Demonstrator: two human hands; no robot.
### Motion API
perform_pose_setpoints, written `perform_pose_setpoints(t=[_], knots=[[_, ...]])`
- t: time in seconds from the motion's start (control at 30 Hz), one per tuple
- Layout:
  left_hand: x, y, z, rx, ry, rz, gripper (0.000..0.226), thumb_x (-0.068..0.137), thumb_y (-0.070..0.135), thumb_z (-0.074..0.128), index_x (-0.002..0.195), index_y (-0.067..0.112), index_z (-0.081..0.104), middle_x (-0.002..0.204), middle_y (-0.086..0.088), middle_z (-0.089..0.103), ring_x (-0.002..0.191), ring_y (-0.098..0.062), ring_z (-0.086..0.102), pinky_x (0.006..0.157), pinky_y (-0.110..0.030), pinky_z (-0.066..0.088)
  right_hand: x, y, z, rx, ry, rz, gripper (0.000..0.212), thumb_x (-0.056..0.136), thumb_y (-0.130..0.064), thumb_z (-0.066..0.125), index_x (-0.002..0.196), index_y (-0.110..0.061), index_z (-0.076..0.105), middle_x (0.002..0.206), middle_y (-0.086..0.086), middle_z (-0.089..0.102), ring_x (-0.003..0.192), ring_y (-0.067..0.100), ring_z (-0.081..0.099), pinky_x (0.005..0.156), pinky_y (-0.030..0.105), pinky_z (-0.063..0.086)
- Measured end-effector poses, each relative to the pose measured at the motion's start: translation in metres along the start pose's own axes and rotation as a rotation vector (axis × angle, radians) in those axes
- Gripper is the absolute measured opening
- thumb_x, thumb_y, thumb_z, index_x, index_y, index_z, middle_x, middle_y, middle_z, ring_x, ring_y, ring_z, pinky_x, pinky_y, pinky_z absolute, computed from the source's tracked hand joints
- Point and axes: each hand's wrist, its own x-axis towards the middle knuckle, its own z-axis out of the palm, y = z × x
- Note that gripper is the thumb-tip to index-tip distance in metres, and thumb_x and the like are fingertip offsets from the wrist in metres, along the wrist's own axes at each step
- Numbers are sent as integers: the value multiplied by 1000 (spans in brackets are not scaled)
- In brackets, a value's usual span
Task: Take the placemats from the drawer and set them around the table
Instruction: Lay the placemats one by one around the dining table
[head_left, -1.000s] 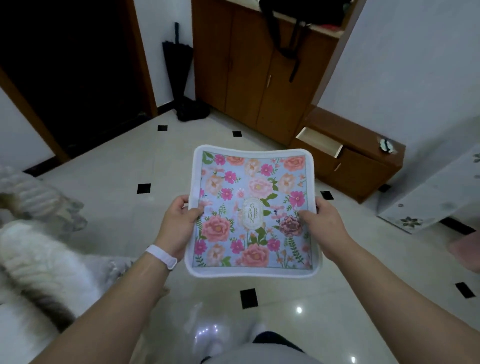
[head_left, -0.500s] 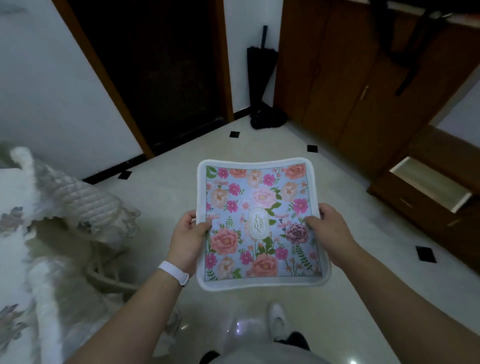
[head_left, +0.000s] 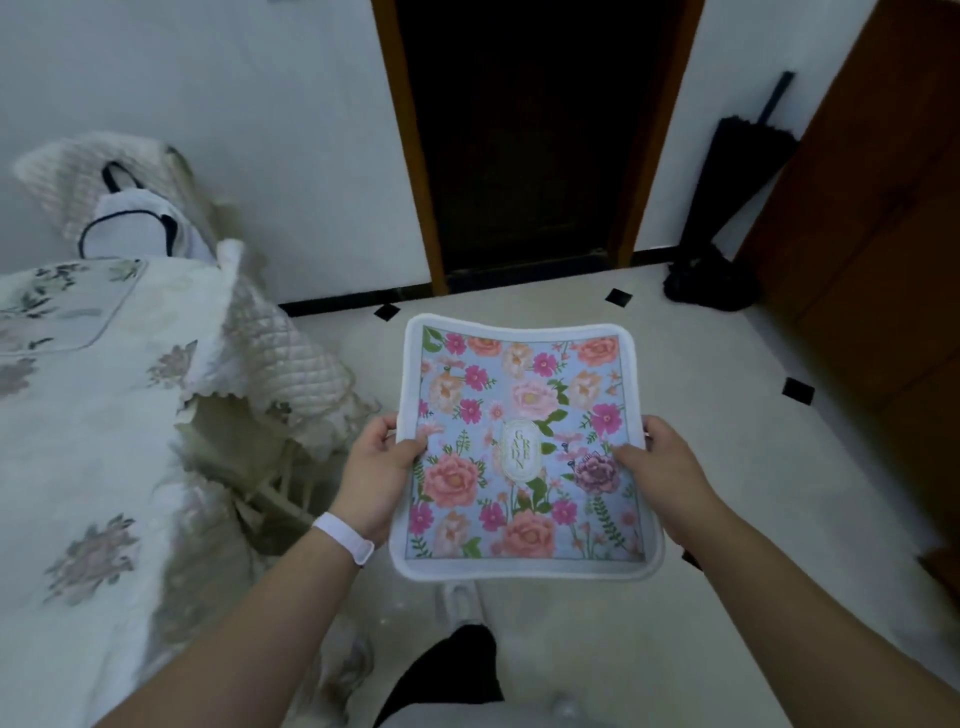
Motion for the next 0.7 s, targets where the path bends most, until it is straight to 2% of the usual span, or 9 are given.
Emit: perform_pose_setpoints(t=[0.07, 0.2, 0.37, 0.5, 0.7], knots=[[25, 8, -14, -11, 37, -6, 13, 91, 6, 61, 103, 7, 55, 99, -21, 71, 86, -41, 70, 77, -59, 55, 25, -18, 19, -13, -34, -14, 16, 94, -11, 58, 104, -24, 58, 100, 3, 69, 84, 25, 71, 76, 44, 60], [89, 30, -43, -61, 79, -5, 14, 92, 4, 60, 103, 7, 53, 98, -20, 72, 88, -42, 69, 79, -59, 55, 81, -59, 64, -43, -81, -47, 21, 94, -8, 56, 96, -28, 59, 100, 3, 70, 86, 26, 71, 78, 49, 60], [167, 69, -82, -127, 126, -22, 12, 92, 4, 60, 100, 8, 52, 100, -21, 71, 83, -40, 70, 76, -55, 56, 148, -127, 124, -82, -129, -89, 18, 96, -8, 56, 99, -26, 60, 99, 3, 70, 83, 25, 72, 74, 46, 61], [216, 109, -125, -150, 197, 2, 13, 91, 5, 62, 102, 8, 55, 104, -21, 70, 91, -45, 68, 81, -64, 52, 190, -189, 179, -89, -197, -157, 16, 96, -9, 57, 101, -23, 60, 97, 2, 71, 77, 19, 74, 64, 37, 60], [243, 159, -184, -177, 313, 59, 18, 92, 8, 61, 108, 8, 54, 101, -20, 71, 87, -44, 69, 78, -63, 53, 226, -254, 261, -85, -349, -193, 18, 96, -7, 56, 107, -21, 60, 101, 5, 71, 76, 20, 75, 65, 40, 61]])
